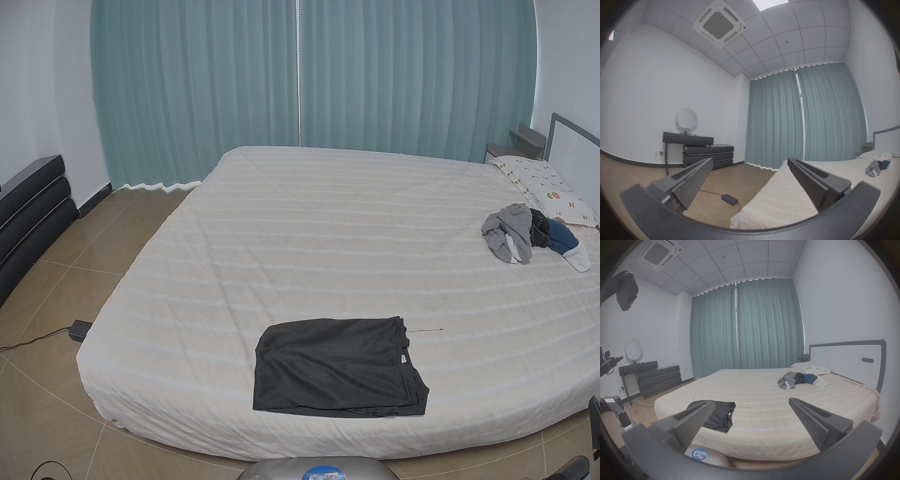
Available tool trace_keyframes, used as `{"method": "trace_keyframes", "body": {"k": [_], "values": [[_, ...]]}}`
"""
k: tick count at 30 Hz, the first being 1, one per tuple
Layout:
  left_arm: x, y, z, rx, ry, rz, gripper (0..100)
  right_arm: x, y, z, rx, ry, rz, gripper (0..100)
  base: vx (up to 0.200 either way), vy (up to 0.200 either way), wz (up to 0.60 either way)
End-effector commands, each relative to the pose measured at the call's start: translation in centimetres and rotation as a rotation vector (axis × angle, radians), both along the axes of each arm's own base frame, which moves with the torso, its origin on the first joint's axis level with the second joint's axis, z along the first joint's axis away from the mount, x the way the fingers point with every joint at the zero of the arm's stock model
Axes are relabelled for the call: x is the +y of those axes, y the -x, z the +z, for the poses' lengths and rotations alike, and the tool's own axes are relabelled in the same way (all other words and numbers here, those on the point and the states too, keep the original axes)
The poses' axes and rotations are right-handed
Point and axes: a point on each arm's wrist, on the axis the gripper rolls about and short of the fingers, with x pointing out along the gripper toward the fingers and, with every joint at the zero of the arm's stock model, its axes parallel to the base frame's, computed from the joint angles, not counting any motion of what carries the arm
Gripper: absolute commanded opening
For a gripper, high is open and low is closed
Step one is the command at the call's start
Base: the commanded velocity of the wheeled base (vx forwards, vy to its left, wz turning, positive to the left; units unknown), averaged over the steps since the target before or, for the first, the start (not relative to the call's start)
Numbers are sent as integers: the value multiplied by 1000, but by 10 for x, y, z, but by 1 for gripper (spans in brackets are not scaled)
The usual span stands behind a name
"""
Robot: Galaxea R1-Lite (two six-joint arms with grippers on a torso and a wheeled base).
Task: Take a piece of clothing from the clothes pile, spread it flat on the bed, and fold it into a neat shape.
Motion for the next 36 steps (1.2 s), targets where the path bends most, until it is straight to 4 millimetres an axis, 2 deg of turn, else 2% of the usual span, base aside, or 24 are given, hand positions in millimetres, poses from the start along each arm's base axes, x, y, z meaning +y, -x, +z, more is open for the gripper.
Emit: {"method": "trace_keyframes", "body": {"k": [1, 6, 9, 10, 11, 14, 17, 22, 26, 32, 33, 36], "values": [[-1, 9, -20, -4, -27, -34, 100, 2, 1, -9, -14, 16, 50, 100, 0, 0, 0], [-3, -2, -39, 24, -54, -157, 100, 1, -9, -22, -21, 87, 29, 100, 0, 0, 0], [-4, -18, -61, 18, -87, -216, 100, 1, -25, -38, -108, 120, 20, 100, 0, 0, 0], [-5, -18, -62, 16, -88, -219, 100, 1, -25, -38, -114, 123, 19, 100, 0, 0, 0], [-5, -25, -75, 11, -112, -256, 100, 1, -31, -49, -152, 163, 9, 100, 0, 0, 0], [-6, -25, -75, 2, -105, -279, 100, 1, -31, -47, -168, 171, 2, 100, 0, 0, 0], [-6, -26, -78, 24, -101, -292, 100, 1, -32, -53, -109, 162, -11, 100, 0, 0, 0], [-7, -29, -87, 118, -90, -335, 100, 0, -33, -57, -64, 122, -19, 100, 0, 0, 0], [-8, -30, -101, 230, -9, -410, 100, 0, -32, -57, -64, 107, -20, 100, 0, 0, 0], [-10, -31, -101, 217, 13, -504, 100, 0, -33, -63, -9, 49, -28, 100, 0, 0, 0], [-11, -30, -100, 222, 0, -550, 100, 0, -31, -67, 64, 26, -29, 100, 0, 0, 0], [-13, -30, -101, 231, -37, -612, 100, 0, -31, -65, 47, 22, -38, 100, 0, 0, 0]]}}
